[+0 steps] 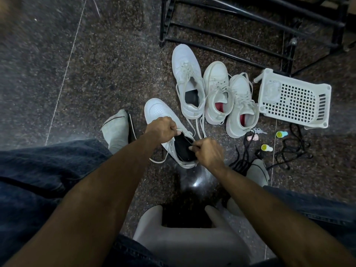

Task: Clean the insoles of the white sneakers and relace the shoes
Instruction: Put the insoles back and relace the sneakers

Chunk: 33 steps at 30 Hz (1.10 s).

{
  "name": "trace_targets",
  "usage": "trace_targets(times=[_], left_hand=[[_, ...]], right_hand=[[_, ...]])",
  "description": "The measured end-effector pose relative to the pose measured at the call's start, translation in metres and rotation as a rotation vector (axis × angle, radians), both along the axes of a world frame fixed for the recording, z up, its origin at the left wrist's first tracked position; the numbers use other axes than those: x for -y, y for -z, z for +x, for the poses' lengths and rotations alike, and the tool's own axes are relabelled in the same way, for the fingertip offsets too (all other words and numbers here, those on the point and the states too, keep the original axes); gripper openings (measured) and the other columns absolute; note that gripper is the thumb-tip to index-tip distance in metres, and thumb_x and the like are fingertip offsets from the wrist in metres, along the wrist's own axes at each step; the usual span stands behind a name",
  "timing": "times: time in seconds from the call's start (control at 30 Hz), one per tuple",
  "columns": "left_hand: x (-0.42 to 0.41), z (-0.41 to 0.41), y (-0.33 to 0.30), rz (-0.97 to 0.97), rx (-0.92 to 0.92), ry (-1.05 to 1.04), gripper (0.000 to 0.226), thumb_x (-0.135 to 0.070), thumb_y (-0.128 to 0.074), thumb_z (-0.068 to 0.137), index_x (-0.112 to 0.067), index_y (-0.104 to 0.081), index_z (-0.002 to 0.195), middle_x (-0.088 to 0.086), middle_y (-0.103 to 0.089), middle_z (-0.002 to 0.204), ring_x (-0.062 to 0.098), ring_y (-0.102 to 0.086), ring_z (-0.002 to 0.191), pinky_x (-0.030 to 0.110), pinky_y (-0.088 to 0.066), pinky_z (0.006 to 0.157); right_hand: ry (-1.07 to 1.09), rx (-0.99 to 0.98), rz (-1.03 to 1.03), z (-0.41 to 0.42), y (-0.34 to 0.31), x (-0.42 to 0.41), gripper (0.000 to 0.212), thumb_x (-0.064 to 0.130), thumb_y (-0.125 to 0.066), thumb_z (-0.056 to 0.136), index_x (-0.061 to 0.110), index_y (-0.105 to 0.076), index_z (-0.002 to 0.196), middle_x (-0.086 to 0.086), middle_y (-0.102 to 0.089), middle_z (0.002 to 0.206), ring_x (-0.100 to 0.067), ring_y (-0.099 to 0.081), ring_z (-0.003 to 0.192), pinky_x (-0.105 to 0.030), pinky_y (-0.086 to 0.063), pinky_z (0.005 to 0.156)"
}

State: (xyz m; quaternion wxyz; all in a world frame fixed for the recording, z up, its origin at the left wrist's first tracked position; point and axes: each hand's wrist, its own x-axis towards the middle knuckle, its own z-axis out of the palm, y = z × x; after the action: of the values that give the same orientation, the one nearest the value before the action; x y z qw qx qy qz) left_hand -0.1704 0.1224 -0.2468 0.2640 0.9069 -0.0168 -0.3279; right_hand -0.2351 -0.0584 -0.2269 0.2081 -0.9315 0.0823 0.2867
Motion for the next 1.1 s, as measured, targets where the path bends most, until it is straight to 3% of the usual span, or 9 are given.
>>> trace_targets(times=[0.2,0.33,0.6,0.87,0.97,1.1], left_hand=[[0.005,-0.005,0.001,-0.002,0.016,-0.001,0.024,-0.045,-0.065,0.088,-0.024,-0.063,0.077,-0.005,-0.058,0.099,0.017,-0.055,0.096,0.031,-0.042,0.075],[0.004,-0.006,0.002,-0.016,0.038,0.004,0.027,-0.044,-0.065,0.089,-0.017,-0.070,0.086,-0.008,-0.054,0.096,0.015,-0.054,0.093,0.030,-0.039,0.073],[0.005,-0.005,0.003,-0.022,0.010,0.020,0.026,-0.044,-0.066,0.088,-0.020,-0.068,0.078,-0.008,-0.055,0.092,0.018,-0.056,0.093,0.032,-0.045,0.076],[0.010,-0.007,0.009,-0.027,0.007,0.020,0.026,-0.043,-0.068,0.086,-0.025,-0.060,0.069,-0.004,-0.057,0.090,0.021,-0.058,0.090,0.031,-0.045,0.072],[0.010,-0.007,0.008,-0.031,0.010,0.021,0.026,-0.041,-0.068,0.087,-0.023,-0.060,0.069,-0.004,-0.056,0.090,0.020,-0.057,0.090,0.031,-0.045,0.074],[0.010,-0.006,0.006,-0.027,0.006,0.013,0.025,-0.039,-0.068,0.087,-0.020,-0.063,0.072,-0.002,-0.058,0.092,0.021,-0.057,0.091,0.032,-0.046,0.074]], right_hand=[[-0.151,-0.014,-0.123,-0.002,-0.004,-0.007,0.017,0.029,-0.063,0.088,0.029,-0.073,0.103,-0.008,-0.071,0.099,-0.032,-0.065,0.092,-0.034,-0.050,0.076],[-0.158,-0.039,-0.226,-0.010,0.004,-0.025,0.023,0.022,-0.062,0.088,0.017,-0.067,0.110,-0.010,-0.067,0.111,-0.032,-0.063,0.104,-0.036,-0.049,0.082],[-0.248,-0.112,-0.219,0.010,0.007,-0.013,0.022,0.021,-0.061,0.087,0.014,-0.065,0.107,-0.010,-0.068,0.106,-0.033,-0.065,0.098,-0.035,-0.049,0.075],[0.004,-0.277,-0.037,0.022,0.016,-0.011,0.027,0.023,-0.064,0.074,0.008,-0.069,0.096,-0.012,-0.069,0.096,-0.031,-0.067,0.092,-0.029,-0.047,0.068],[-0.078,-0.273,-0.064,0.023,0.015,-0.007,0.023,0.019,-0.066,0.075,0.008,-0.068,0.095,-0.011,-0.067,0.088,-0.032,-0.067,0.088,-0.030,-0.047,0.066],[-0.306,-0.151,-0.266,0.017,0.011,-0.015,0.024,0.015,-0.056,0.088,0.013,-0.063,0.111,-0.008,-0.068,0.110,-0.031,-0.065,0.103,-0.035,-0.050,0.079]])
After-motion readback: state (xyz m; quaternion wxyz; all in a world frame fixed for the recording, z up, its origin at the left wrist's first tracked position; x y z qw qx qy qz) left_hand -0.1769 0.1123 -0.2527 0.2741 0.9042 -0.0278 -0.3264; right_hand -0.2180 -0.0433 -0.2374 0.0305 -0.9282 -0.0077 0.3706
